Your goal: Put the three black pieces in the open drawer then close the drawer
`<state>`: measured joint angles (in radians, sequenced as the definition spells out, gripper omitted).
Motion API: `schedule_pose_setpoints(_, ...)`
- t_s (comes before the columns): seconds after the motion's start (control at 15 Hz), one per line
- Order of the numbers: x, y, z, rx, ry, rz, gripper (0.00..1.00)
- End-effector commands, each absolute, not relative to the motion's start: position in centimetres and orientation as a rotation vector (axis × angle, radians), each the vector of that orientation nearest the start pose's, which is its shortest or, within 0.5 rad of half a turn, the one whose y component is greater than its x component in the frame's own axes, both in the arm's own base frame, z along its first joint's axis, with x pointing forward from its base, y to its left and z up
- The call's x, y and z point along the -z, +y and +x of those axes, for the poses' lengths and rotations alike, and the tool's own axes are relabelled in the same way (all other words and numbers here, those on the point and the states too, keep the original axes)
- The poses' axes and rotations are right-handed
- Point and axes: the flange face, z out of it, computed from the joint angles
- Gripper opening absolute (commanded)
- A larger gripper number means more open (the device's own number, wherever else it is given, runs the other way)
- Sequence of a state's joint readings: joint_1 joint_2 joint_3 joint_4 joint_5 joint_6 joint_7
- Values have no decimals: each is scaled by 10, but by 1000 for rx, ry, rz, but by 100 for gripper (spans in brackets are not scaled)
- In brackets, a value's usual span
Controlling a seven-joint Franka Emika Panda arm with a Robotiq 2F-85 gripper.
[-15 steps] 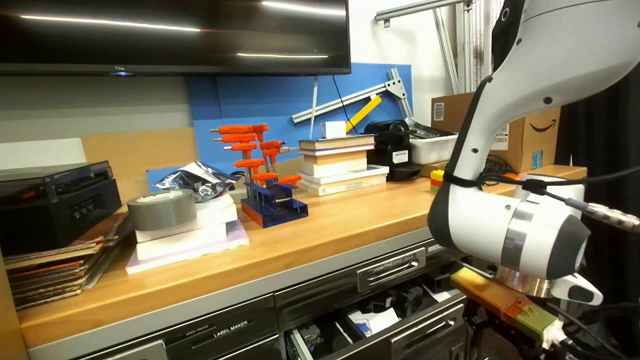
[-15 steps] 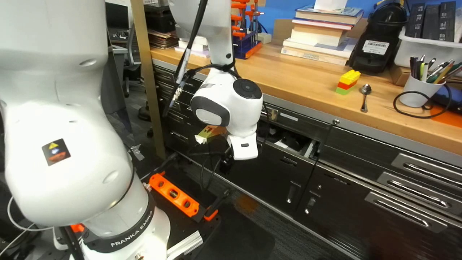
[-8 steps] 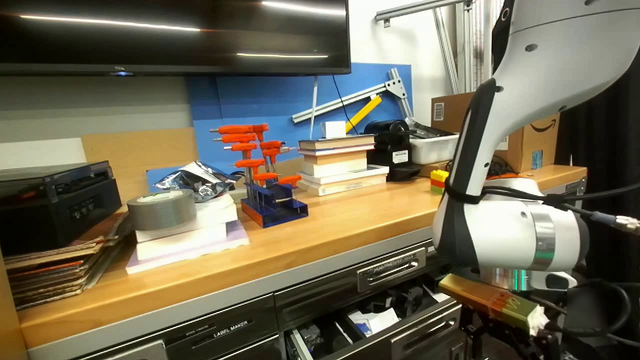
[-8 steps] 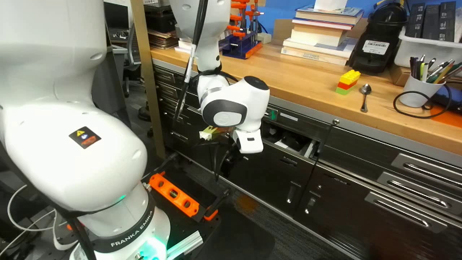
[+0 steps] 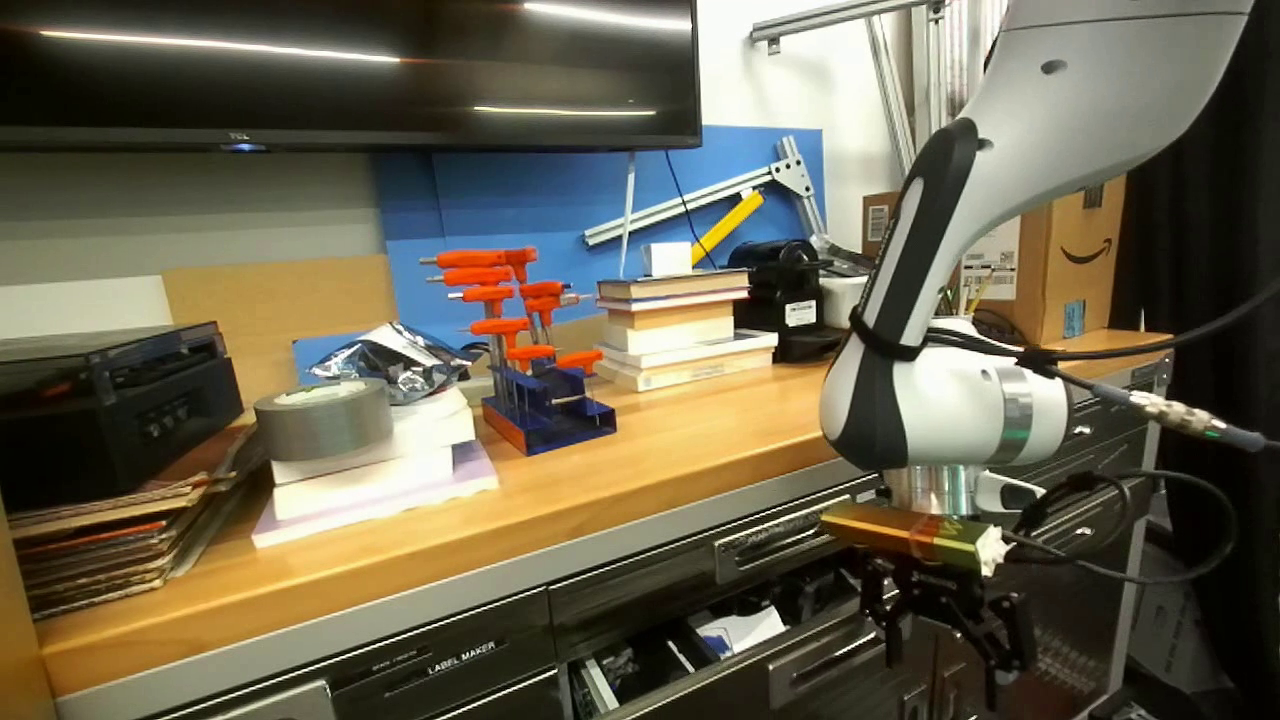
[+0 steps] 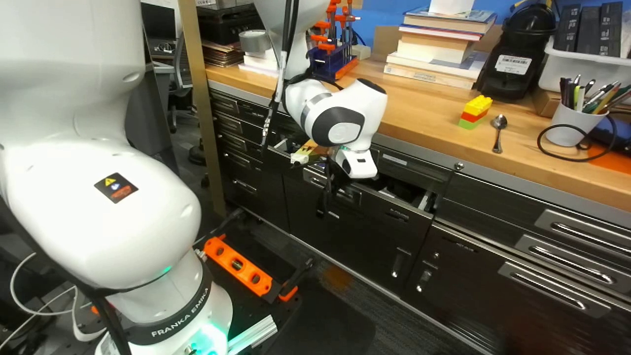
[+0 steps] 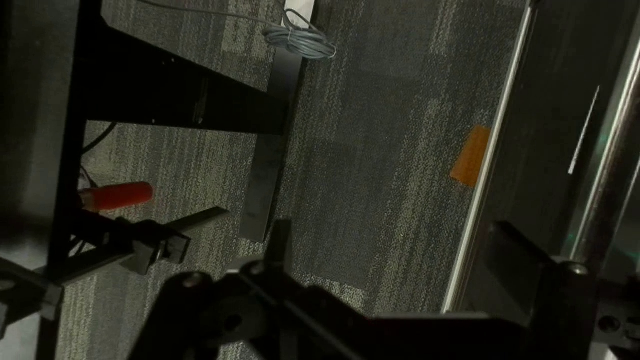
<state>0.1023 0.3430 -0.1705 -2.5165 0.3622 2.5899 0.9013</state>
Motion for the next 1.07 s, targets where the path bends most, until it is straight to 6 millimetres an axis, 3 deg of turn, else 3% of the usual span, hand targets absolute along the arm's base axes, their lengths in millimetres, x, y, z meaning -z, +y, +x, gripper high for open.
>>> schedule_pose_setpoints(0.0, -134, -38, 462, -459, 1787, -2513, 100)
schedule_pose_setpoints(0.13, -123, -29, 480, -485, 1692, -2532, 100)
schedule_pose_setpoints(0.27, -106, -24, 483, -647, 1633, -2576, 100)
schedule_pose_setpoints(0.47, -102, -23, 497, -717, 1541, -2574, 100)
schedule_pose_setpoints(0.67, -96, -17, 519, -628, 1425, -2605, 100)
schedule_pose_setpoints(1.0, -78, -6, 542, -342, 1390, -2485, 100)
